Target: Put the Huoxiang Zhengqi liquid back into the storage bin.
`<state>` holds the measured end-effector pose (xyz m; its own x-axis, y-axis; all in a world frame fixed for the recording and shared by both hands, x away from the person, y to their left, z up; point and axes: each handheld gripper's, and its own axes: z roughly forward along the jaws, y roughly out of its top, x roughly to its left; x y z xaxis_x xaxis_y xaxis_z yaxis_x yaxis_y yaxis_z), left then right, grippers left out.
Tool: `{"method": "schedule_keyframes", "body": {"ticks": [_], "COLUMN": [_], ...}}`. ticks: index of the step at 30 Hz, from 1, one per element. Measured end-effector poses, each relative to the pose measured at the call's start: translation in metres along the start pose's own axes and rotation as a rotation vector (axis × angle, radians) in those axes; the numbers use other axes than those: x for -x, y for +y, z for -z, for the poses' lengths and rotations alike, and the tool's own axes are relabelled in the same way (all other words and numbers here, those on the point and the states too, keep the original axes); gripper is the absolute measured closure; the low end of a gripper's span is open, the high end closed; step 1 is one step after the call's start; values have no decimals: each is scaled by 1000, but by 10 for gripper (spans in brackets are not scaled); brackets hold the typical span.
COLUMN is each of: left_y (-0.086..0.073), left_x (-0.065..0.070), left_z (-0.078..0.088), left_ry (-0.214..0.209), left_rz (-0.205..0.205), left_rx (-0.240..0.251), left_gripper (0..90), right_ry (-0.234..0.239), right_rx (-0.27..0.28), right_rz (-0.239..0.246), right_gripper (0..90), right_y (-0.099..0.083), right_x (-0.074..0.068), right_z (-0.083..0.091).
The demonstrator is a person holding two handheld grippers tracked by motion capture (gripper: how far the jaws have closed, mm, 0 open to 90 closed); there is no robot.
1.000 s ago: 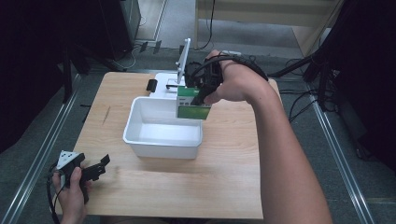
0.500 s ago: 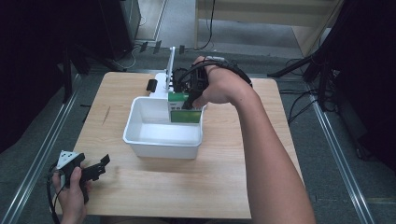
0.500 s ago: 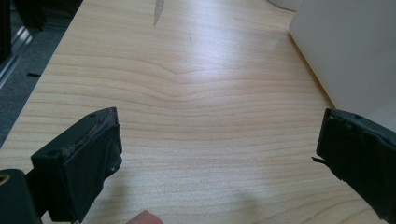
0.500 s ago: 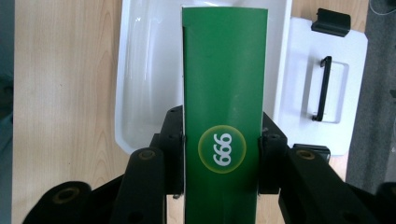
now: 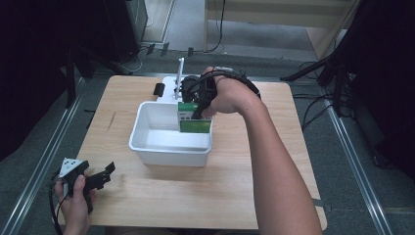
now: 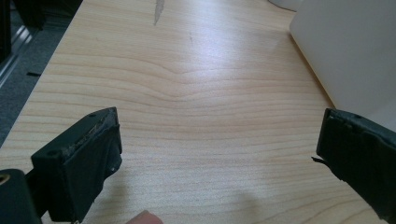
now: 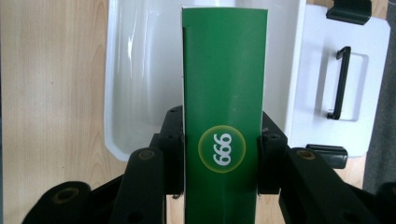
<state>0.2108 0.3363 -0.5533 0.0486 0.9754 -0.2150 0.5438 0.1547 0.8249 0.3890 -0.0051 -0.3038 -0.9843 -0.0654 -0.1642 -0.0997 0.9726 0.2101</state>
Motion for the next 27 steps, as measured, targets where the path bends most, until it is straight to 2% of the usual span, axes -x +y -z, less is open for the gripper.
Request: {"method": "schedule_keyframes", "body": {"ticks": [16, 27], "left_y": [0, 0], "left_x": [0, 0], "left_z": [0, 0], "left_ry": [-2, -3], "left_rz": [1, 2], "left_rx": [-2, -4], "left_gripper": [10, 10], "right_ry": [-3, 6], "right_rx": [-15, -24], "right_rz": [21, 7], "right_gripper": [632, 633], "right_y": [-3, -7], "right_x": [3, 6], "right_z": [-34, -56]}}
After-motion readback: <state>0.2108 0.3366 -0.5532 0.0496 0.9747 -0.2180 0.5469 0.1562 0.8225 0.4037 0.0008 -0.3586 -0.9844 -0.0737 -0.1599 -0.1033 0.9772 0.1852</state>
